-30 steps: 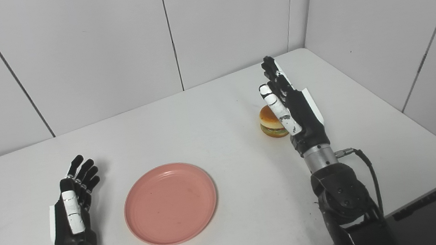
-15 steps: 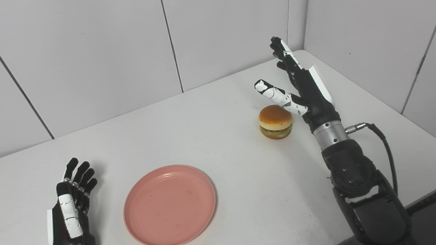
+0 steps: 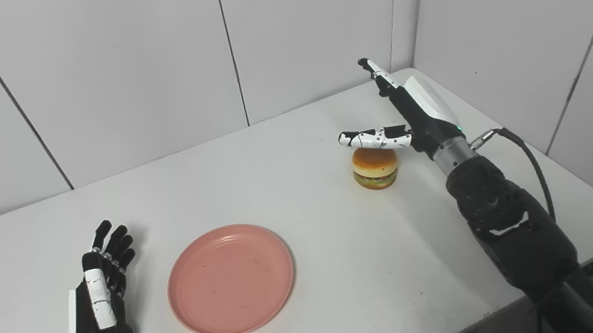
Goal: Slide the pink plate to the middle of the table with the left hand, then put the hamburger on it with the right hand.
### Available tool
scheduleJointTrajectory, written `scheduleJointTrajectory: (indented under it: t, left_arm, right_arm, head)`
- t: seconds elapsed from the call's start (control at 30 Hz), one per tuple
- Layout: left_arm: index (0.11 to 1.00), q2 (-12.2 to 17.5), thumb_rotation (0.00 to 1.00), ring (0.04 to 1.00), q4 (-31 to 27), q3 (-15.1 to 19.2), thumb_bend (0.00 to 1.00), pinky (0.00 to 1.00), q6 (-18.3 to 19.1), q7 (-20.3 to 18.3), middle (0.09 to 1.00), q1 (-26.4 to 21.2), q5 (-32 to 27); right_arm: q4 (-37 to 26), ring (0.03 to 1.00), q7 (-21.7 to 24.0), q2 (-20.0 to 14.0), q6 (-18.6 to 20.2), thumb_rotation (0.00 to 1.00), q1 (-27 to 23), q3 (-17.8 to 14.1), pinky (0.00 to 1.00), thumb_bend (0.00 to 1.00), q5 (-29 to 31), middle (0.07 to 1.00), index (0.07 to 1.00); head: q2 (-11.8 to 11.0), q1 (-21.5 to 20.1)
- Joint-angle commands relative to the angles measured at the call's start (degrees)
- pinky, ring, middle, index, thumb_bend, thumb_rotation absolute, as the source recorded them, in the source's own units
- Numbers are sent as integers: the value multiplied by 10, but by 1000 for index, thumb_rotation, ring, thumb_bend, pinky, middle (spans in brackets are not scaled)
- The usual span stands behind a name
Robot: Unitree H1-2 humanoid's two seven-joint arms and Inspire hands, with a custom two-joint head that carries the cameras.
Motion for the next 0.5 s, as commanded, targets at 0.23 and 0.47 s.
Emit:
scheduleJointTrajectory:
  t: [0.23, 0.47]
  left_arm:
    - [868, 1, 1000, 881, 17, -2, 813, 900, -1, -11, 871, 35, 3]
    - [878, 2, 1000, 891, 15, -1, 809, 909, 1, -12, 878, 35, 2]
  right_arm:
    - [54, 916, 35, -39, 17, 442, -56, 22, 818, 927, -28, 953, 959]
    - [75, 922, 58, -51, 35, 454, -65, 50, 820, 938, -54, 952, 960]
  head:
    - [0, 2]
    - [-1, 1]
